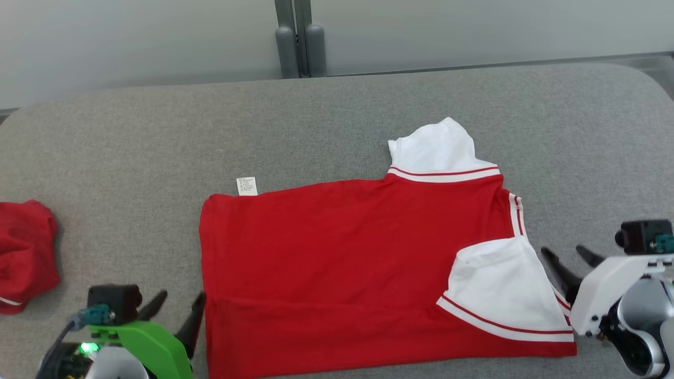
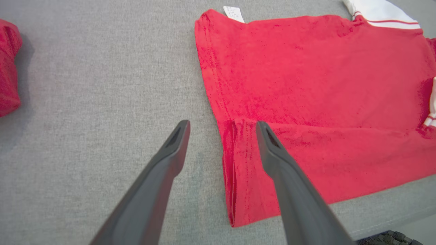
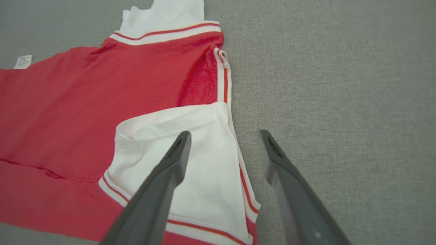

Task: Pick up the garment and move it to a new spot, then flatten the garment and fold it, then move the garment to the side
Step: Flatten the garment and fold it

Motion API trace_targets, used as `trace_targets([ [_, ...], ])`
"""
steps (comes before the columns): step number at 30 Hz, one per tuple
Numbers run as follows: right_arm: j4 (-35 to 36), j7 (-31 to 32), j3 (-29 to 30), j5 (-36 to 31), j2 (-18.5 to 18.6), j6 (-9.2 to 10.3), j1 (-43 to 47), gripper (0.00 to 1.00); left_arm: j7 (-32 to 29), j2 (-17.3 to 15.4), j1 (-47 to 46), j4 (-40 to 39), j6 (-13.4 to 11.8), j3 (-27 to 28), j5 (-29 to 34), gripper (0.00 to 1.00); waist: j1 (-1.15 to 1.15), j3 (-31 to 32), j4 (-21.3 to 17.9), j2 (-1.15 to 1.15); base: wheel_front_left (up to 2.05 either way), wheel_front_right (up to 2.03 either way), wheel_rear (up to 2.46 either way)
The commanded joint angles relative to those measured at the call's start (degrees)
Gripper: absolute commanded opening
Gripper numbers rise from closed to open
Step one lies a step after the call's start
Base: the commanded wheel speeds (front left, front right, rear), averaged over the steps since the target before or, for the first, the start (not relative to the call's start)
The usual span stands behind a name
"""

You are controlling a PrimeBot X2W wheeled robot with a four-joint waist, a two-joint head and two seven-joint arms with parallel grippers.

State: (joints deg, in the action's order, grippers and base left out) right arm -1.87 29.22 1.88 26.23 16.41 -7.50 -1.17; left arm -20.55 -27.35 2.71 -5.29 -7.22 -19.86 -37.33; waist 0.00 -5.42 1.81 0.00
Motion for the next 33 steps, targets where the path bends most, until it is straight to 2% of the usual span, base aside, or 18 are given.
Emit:
trace_targets([
  [1,0.3,-2.2,-0.3,-0.9,0.6,0.02,-2.4,1.00,2.0,0.2,-2.5,0.6,0.2,1.0,1.3,1.00,0.00,-1.9,0.1,0.00,0.00,0.00,0.00],
  [4,-0.8,-6.0,-1.7,-1.6,1.6,0.01,-7.7,1.00,4.2,0.7,-7.0,2.7,1.6,1.4,1.9,1.00,0.00,-4.7,0.4,0.00,0.00,0.00,0.00],
  [8,-4.2,-8.6,-3.7,-1.5,2.9,0.01,-15.3,1.00,3.6,1.2,-13.4,6.3,4.1,0.2,2.1,1.00,0.00,-8.9,1.3,0.00,0.00,0.00,0.00],
  [18,-15.2,-8.9,-11.2,1.4,7.4,0.01,-33.2,1.00,0.6,2.1,-27.7,14.2,8.9,-2.4,3.3,1.00,0.00,-17.5,4.6,0.00,0.00,0.00,0.00],
  [25,-23.2,-7.1,-16.7,4.2,9.3,0.02,-43.7,1.00,1.1,3.2,-33.1,16.4,10.4,-3.5,4.0,1.00,0.00,-21.4,6.2,0.00,0.00,0.00,0.00],
  [33,-31.1,-6.1,-21.6,6.6,9.4,0.02,-52.4,1.00,2.4,4.8,-36.1,17.9,11.4,-4.8,3.9,1.00,0.00,-23.9,7.9,0.00,0.00,0.00,0.00],
])
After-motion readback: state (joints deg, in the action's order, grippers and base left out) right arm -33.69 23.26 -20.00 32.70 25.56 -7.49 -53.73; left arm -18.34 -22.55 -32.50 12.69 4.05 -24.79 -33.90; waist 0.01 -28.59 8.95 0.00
